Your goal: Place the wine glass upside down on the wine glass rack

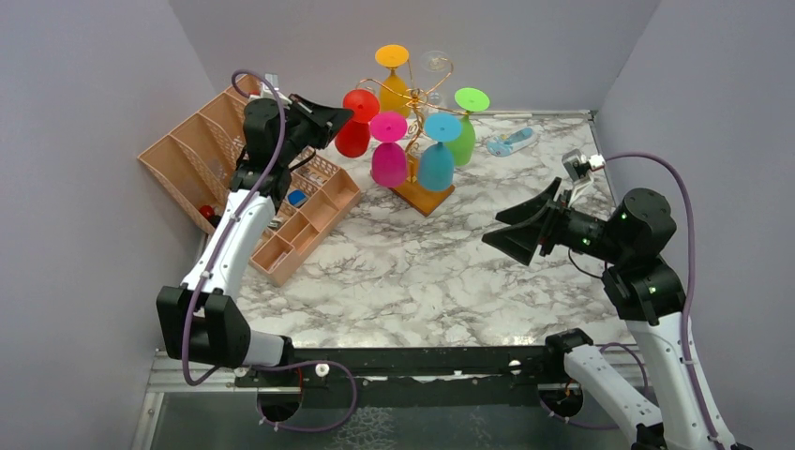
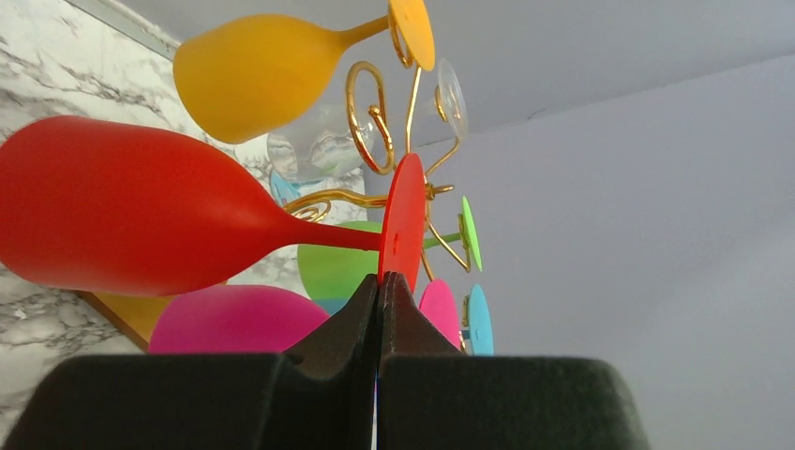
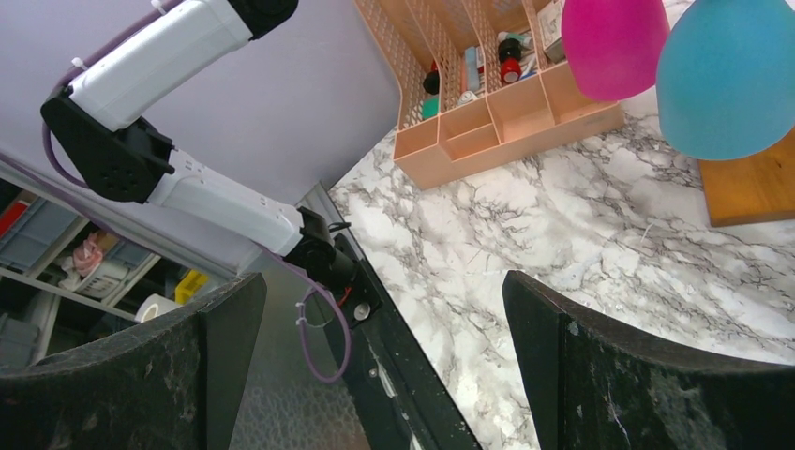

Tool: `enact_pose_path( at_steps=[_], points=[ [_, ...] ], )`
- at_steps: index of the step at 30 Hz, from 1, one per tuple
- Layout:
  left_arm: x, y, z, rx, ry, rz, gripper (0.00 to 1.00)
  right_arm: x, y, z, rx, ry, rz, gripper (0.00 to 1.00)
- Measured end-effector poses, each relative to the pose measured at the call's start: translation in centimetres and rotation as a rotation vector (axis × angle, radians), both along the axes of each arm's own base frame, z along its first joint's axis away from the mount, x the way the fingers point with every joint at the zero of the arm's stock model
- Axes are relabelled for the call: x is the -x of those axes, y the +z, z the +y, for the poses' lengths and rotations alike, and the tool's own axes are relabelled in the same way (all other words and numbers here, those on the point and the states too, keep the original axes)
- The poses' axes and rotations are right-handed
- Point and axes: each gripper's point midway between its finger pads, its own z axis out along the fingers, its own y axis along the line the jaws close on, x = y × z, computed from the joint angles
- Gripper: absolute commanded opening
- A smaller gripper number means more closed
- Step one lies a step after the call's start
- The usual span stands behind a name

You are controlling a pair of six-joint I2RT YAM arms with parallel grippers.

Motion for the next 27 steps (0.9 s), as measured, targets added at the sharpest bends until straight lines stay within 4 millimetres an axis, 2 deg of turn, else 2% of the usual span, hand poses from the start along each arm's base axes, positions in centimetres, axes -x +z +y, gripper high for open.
enact_pose_path(
  at_steps=[3, 13, 21, 27],
  points=[
    [-0.3, -0.5, -0.4, 0.036, -0.019, 0.026, 0.0, -0.1, 0.0, 0.0, 0.0, -0.004, 0.001, 1.0],
    [-0.4, 0.6, -0.7, 0.081, -0.031, 0.001, 0.0, -0.2, 0.0, 0.0, 0.0, -0.008, 0.003, 1.0],
    [-1.4, 0.7, -0.9, 0.085, -0.032, -0.005, 0.0, -0.2, -0.1, 0.0, -0.002, -0.011, 0.008, 1.0],
    [-1.7, 2.0, -1.2, 0.089, -0.042, -0.034, 0.0, -0.3, -0.3, 0.0, -0.001, -0.011, 0.019, 1.0]
  ],
)
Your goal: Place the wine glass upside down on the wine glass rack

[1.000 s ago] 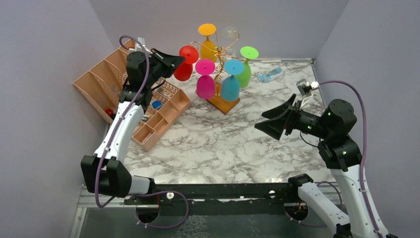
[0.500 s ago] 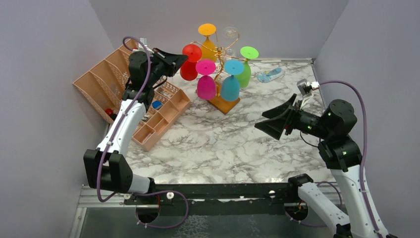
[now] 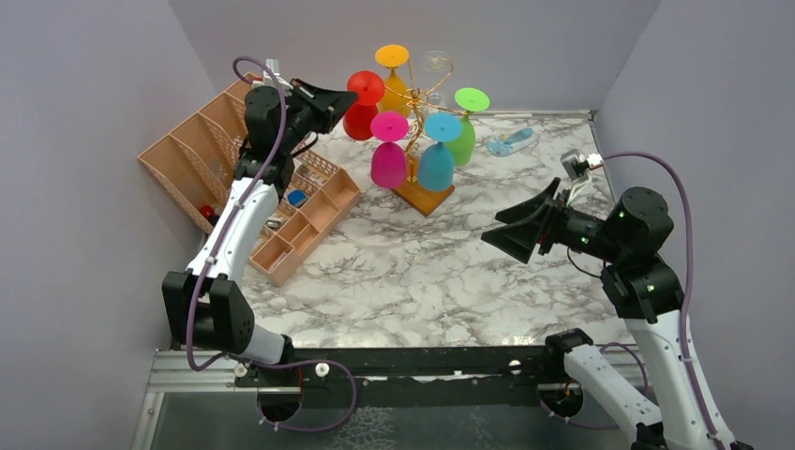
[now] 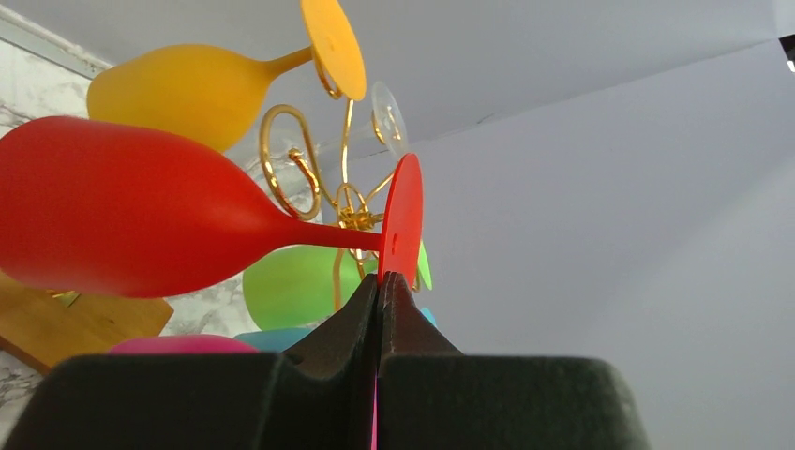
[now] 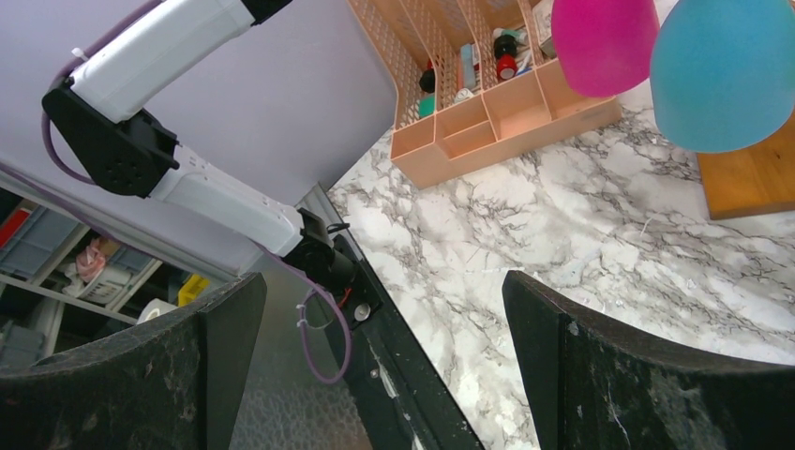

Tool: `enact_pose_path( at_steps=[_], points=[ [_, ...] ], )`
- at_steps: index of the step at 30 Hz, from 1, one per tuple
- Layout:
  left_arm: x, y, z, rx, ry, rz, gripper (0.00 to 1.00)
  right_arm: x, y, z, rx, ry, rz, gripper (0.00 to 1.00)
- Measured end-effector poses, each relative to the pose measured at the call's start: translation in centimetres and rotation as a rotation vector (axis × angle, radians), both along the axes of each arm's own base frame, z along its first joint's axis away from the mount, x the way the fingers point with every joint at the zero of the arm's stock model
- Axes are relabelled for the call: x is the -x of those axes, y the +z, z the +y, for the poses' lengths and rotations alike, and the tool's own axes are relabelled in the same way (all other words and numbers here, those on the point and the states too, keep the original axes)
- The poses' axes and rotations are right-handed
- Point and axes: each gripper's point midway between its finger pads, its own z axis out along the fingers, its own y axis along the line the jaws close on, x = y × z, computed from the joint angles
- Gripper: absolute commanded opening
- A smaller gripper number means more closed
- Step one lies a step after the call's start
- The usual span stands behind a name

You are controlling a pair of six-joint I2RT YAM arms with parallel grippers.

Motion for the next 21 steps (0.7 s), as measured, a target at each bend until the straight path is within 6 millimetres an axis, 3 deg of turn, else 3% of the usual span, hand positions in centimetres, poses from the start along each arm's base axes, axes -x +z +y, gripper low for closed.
enact_pose_path(
  at_steps=[5, 14, 21],
  points=[
    [0.0, 1.1, -0.4, 0.003, -0.01, -0.023, 0.0, -0.1, 0.0, 0.0, 0.001, 0.0, 0.002, 1.0],
    [-0.3, 0.4, -1.7, -0.002, -0.036, -0.009, 0.0, -0.3, -0.3, 0.1, 0.003, 0.0, 0.012, 1.0],
    [-0.3, 0.9, -2.4, -0.001, -0.049, -0.024, 0.0, -0.3, -0.3, 0.1, 0.003, 0.0, 0.012, 1.0]
  ],
)
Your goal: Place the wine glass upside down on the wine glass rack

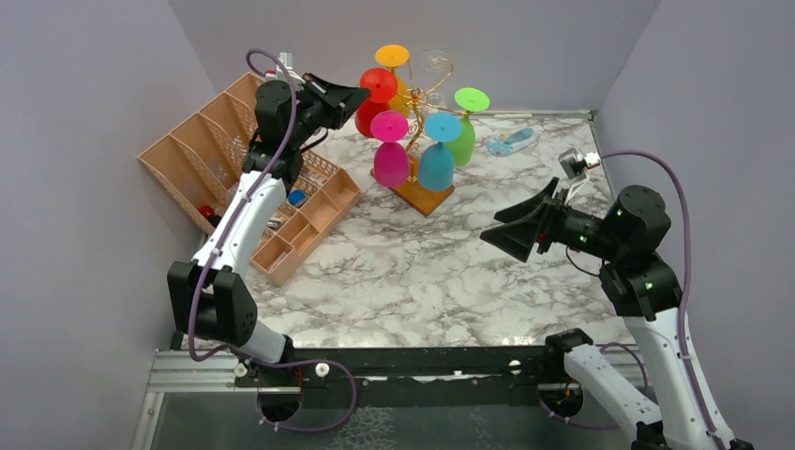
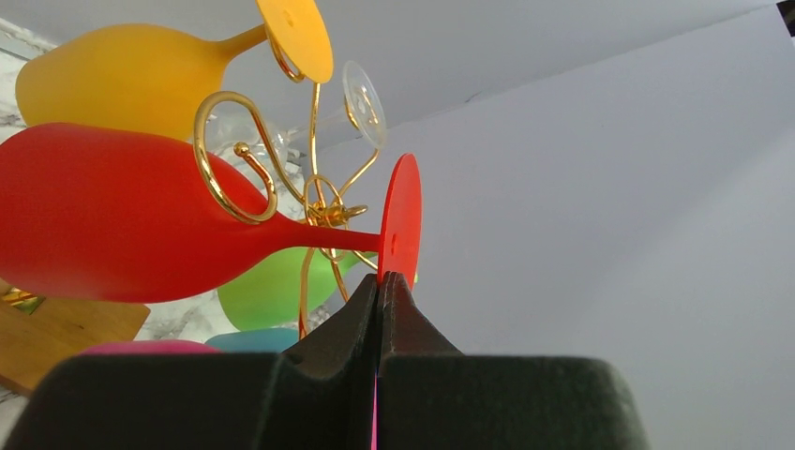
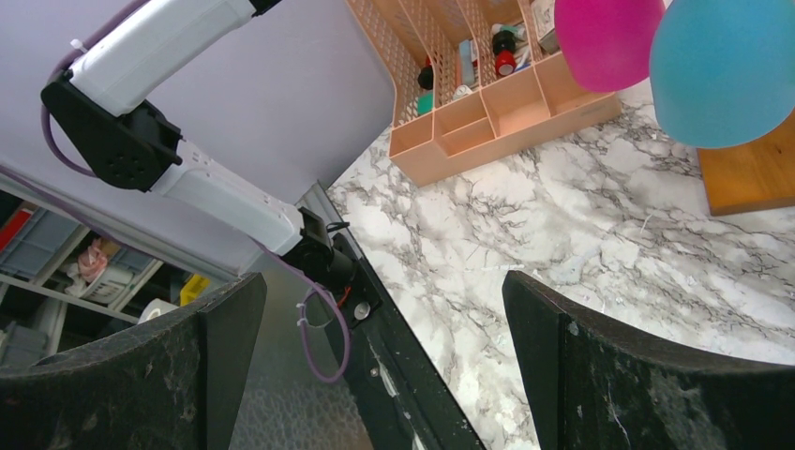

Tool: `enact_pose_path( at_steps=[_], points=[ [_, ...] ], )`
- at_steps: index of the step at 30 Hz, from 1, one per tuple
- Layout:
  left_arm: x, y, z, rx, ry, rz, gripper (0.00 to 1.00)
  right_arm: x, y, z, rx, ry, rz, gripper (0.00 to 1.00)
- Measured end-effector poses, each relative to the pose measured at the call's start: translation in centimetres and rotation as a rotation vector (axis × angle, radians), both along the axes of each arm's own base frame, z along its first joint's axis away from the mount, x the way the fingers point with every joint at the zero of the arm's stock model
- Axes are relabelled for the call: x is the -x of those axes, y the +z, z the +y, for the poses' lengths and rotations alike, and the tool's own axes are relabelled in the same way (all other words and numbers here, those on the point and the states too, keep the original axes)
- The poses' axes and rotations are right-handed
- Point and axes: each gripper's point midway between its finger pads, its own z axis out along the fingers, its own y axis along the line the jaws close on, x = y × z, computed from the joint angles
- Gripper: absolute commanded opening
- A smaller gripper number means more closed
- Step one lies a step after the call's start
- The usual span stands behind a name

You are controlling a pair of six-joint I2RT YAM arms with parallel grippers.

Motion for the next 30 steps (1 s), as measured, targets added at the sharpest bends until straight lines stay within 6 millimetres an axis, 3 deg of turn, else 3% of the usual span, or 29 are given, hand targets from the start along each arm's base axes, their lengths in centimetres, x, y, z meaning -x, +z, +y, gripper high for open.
enact_pose_path(
  at_steps=[30],
  points=[
    [-2.8, 0.3, -0.1, -0.066, 0.056, -0.059, 0.0, 0.1, 0.2, -0.2, 0.007, -0.011, -0.03, 1.0]
  ],
)
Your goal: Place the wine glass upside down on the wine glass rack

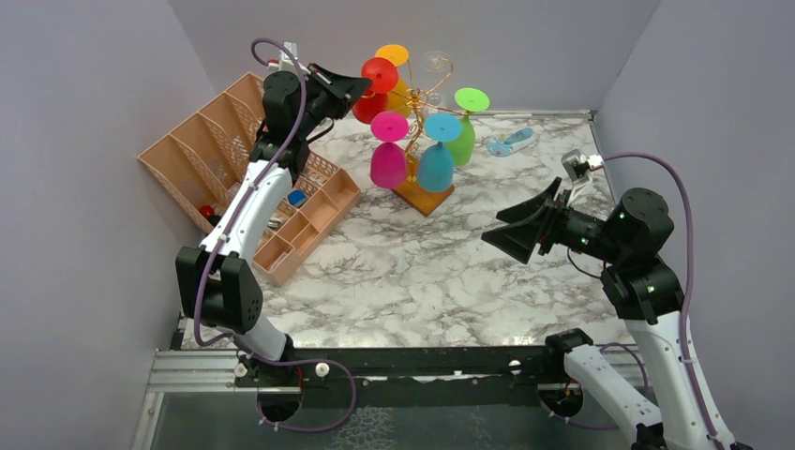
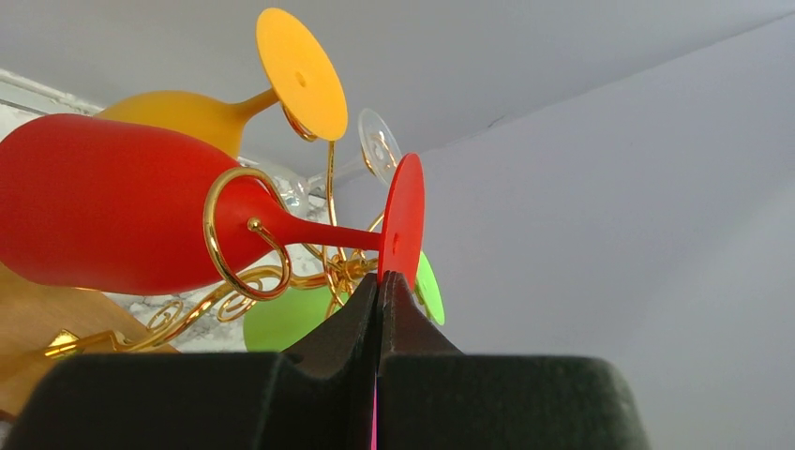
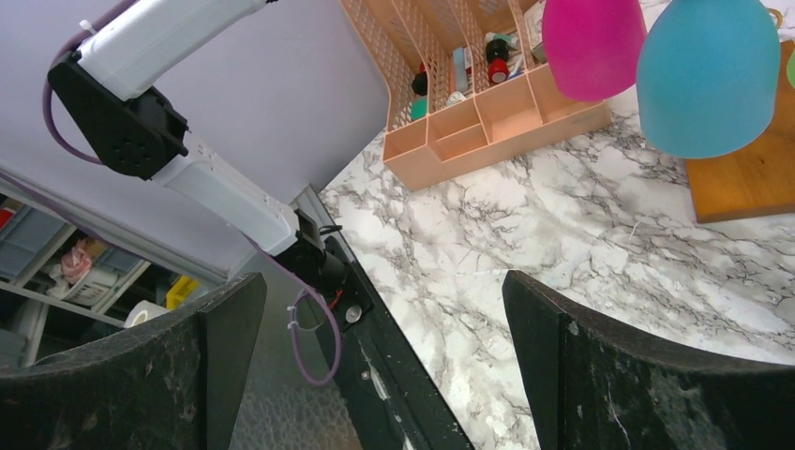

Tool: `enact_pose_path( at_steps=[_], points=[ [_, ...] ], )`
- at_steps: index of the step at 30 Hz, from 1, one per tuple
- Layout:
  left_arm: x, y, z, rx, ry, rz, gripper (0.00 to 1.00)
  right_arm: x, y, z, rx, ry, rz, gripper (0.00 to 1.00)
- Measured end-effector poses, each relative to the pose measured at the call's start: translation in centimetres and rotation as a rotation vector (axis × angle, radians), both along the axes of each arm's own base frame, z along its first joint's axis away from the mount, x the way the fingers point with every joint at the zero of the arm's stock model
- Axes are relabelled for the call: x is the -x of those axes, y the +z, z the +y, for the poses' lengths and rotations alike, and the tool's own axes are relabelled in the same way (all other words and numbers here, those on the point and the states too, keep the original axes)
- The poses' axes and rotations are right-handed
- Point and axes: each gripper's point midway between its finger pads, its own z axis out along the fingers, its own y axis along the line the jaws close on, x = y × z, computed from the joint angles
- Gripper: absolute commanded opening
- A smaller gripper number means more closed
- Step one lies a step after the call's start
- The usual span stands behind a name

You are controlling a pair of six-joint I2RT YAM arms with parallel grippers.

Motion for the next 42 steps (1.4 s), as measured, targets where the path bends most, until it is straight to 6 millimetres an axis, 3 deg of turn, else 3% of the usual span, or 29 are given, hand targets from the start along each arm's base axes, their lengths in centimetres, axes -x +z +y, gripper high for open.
enact_pose_path(
  at_steps=[42],
  points=[
    [-1.6, -1.2, 2.7, -0.045, 0.101, 0.01, 0.0, 0.1, -0.4, -0.2, 0.014, -0.013, 0.007, 1.0]
  ],
)
